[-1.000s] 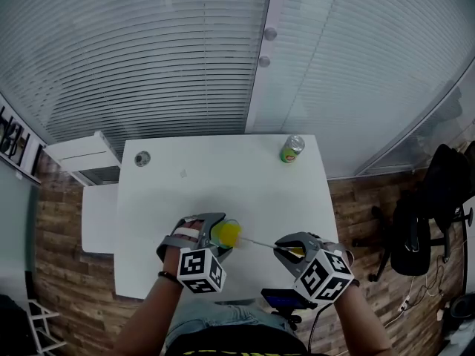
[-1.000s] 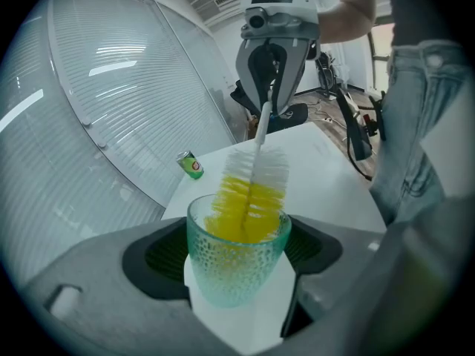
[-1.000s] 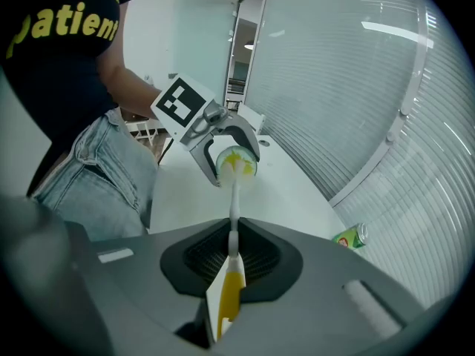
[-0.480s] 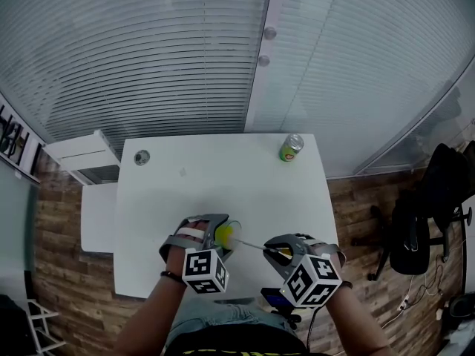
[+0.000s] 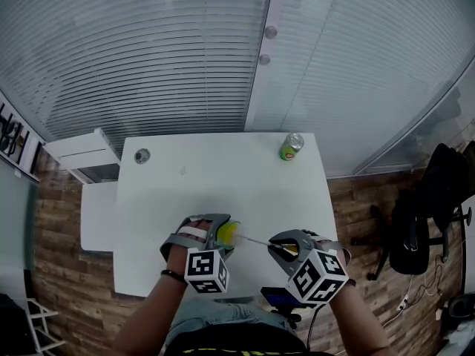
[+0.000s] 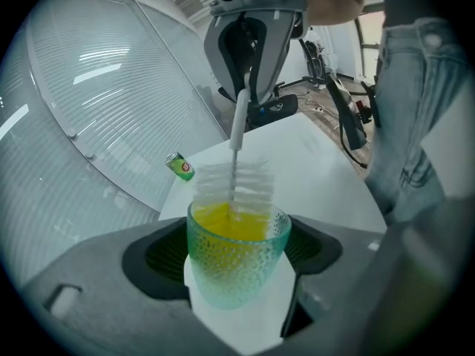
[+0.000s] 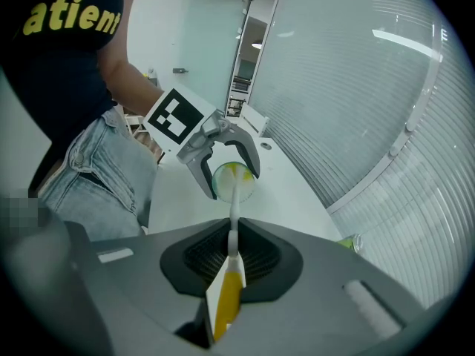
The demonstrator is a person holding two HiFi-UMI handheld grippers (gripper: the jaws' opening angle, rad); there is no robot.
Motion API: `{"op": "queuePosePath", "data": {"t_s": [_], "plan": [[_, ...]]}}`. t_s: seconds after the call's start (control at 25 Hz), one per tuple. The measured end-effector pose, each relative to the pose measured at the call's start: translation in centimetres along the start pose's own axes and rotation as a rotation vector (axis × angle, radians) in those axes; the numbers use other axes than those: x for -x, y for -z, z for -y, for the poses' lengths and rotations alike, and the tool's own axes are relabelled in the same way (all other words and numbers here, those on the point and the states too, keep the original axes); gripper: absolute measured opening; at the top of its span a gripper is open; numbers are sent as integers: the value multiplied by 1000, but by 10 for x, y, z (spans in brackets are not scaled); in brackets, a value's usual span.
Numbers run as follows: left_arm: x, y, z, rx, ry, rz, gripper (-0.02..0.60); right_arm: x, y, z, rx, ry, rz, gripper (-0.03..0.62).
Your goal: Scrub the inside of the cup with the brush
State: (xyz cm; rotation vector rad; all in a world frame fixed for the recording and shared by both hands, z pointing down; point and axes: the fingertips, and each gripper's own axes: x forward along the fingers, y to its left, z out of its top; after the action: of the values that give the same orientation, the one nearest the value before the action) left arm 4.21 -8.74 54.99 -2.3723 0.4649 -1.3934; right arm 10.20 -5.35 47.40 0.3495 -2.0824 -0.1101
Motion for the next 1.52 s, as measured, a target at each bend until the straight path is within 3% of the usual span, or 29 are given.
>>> {"op": "queuePosePath", "data": {"t_s": [0.16,0.44,0.88,1.2,1.36,1.52], "plan": [[4,-6,1,7,-4,21,394,-5,-1,-3,-23,-2,8,37],[14,-7,-13,104,-20,97,394,3,5,4,-96,-10,42,37],[7,11,-12,94,-33,30,394,15,5,-5,-100,-58,76,37],[9,16,-11,104,-42,33,394,19,20,4,-230,-56,115,37],[12,12,-16,127,-56,60,394,17,23,-5,-193,-66,73,37],[13,15,-19,155,-57,71,394,20,12,-16,-164,-87,97,37]]}}
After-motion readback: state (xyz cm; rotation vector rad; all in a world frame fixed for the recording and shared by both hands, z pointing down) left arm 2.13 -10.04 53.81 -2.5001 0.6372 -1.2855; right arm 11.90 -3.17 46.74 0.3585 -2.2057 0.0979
